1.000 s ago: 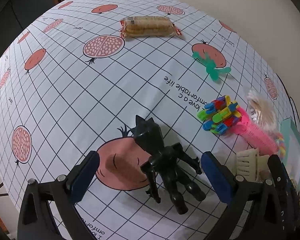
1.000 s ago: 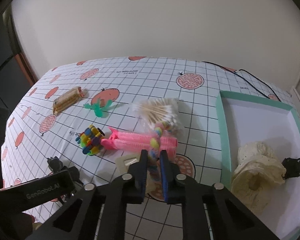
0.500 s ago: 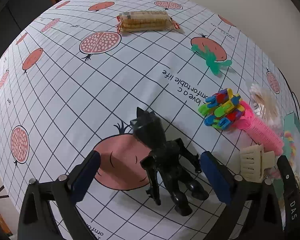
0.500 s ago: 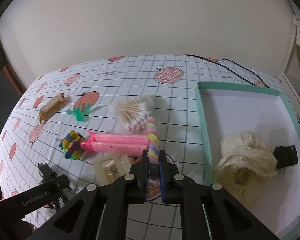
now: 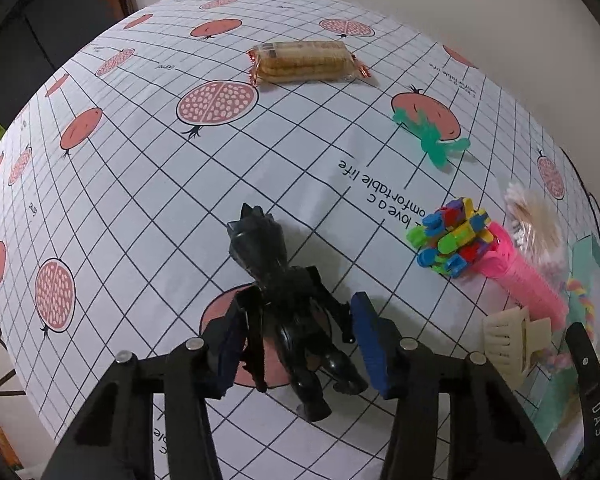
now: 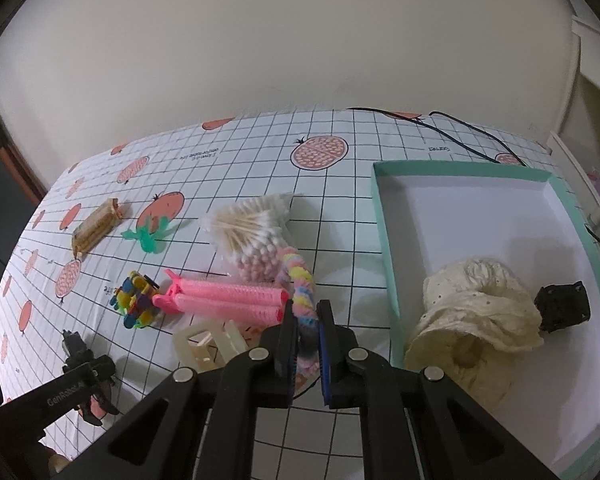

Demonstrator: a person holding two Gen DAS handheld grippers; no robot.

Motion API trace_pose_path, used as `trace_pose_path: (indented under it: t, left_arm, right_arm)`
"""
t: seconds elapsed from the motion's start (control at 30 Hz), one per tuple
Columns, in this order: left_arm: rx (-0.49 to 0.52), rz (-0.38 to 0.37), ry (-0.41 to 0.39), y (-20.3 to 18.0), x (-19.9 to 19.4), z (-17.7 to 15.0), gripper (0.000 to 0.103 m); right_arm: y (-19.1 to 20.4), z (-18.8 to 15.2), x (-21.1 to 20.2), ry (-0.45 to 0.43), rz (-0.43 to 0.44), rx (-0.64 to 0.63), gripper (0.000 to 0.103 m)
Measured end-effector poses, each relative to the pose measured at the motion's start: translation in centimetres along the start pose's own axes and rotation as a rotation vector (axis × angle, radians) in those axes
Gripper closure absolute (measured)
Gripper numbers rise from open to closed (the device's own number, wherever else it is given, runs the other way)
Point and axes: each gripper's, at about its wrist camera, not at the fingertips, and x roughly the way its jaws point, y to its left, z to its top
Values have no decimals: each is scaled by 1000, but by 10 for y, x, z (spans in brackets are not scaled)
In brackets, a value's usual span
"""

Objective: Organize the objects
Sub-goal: 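Grasp the rainbow bead bracelet with the right tool while the left grasps the black figure, then lift and carry the black figure and bead bracelet over the tray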

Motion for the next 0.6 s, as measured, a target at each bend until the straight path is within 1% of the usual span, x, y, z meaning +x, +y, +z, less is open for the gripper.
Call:
trace_pose_path:
  t: [0.1,0.13,0.33,0.37,0.43,0.5,0.6]
  left_arm:
    - [-14,-18,-7,2,-2,2,51]
    - [-15,-17,-14,-3,-3,4,51]
    - [-17,-14,-58,0,-17,10,51]
    - [-18,-12,-66,-1,-22,-2,51]
    - [-21,-12,-82,4,-32,-6,51]
    - [-18,-16,-88,11,-28,3,51]
    - [-14,-23,-95,11,-33,3,51]
  right_arm:
    - [-3,1,-2,-9,-4,9,94]
    - [-4,2,-4,-16,-4,14,94]
    - [-7,7,-15,-69,-12,20,94]
    - [-7,8,-19,-82,-24,16,94]
    - [-8,10,-23,-101,-26,18,94]
    - [-9,13,-29,-123,-18,15,94]
    - [-6,16,-38,-160,20,8,94]
